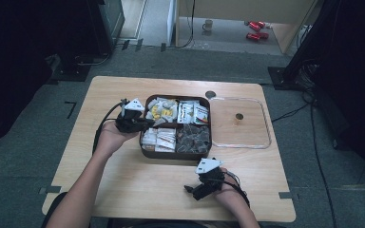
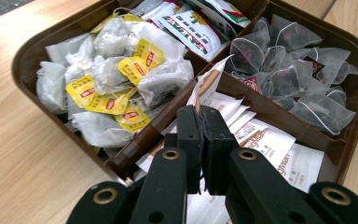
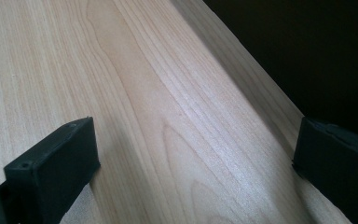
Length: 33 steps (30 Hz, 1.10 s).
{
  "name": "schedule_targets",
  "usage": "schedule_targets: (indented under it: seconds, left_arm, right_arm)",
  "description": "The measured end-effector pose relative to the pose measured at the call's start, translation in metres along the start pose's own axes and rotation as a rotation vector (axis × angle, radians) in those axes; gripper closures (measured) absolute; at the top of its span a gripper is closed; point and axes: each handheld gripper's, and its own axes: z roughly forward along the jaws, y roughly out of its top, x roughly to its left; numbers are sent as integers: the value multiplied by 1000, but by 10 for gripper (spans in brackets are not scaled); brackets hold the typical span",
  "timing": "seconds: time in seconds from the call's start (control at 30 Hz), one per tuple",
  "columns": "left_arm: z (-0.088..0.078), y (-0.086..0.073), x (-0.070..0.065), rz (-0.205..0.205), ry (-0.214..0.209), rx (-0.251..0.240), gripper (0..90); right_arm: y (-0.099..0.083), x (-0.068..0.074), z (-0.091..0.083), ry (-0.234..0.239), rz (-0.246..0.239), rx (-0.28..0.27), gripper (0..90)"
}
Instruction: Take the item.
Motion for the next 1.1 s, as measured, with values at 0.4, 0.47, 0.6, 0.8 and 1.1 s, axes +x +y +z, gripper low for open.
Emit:
schedule_targets:
  seconds: [0.4, 0.47, 0.6, 0.8, 1.1]
  left_arm:
    - [-19, -3, 4, -23, 4, -12, 887]
    - [-22, -3, 4, -27, 4, -13, 888]
    - [-27, -4, 5, -34, 7, -19, 888]
    - [-36, -7, 9, -47, 20, -30, 888]
    - [-47, -12, 16, -78, 37, -49, 888]
  right_arm:
    - [0, 0, 0, 2, -2, 0, 0]
    - [0, 0, 0, 2, -3, 0, 0]
    - [0, 0, 0, 4, -4, 0, 0]
    - [0, 0, 0, 6, -5, 0, 0]
    - [0, -1, 0, 9, -8, 1, 0]
